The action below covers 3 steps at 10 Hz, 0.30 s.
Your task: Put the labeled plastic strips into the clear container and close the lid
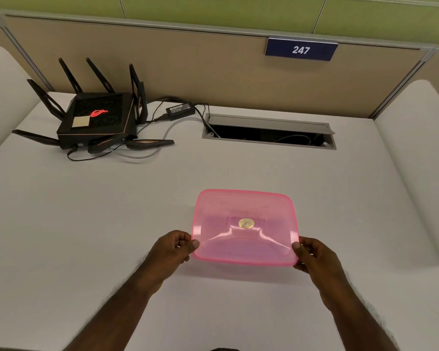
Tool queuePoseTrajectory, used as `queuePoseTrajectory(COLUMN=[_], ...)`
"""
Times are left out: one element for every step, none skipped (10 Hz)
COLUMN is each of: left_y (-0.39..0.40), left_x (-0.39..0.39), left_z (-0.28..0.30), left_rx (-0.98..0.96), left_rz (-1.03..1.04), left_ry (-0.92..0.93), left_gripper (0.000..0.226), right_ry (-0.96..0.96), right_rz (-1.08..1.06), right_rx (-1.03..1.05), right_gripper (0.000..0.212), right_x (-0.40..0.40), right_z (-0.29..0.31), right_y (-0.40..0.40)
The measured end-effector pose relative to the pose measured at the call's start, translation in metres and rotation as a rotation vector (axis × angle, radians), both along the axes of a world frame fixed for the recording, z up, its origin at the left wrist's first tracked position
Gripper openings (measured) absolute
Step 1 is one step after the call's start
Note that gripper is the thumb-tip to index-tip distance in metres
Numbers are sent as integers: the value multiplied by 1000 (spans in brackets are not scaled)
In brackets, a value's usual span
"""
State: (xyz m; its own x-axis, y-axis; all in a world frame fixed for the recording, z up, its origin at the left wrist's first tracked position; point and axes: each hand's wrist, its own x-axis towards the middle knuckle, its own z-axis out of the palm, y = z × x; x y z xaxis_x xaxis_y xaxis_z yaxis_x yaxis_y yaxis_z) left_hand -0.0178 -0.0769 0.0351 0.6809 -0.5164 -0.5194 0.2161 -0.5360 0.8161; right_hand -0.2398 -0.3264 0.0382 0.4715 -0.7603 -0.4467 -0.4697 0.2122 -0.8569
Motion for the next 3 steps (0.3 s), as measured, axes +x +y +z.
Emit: queuePoseTrajectory(left_y=[4,3,0], left_x=[-4,-3,3], left_z=[0,3,9], left_rx=[11,22,42], left_rz=[-14,-7,-28], left_ry=[-9,-31,-37], left_gripper=[16,16,20], right_ry=[5,23,75], right_rz=[-2,5,42], right_rx=[-8,12,-6], right_gripper=[22,22,24], right_x=[-2,1,1], right_z=[-2,1,5], right_y=[3,9,9])
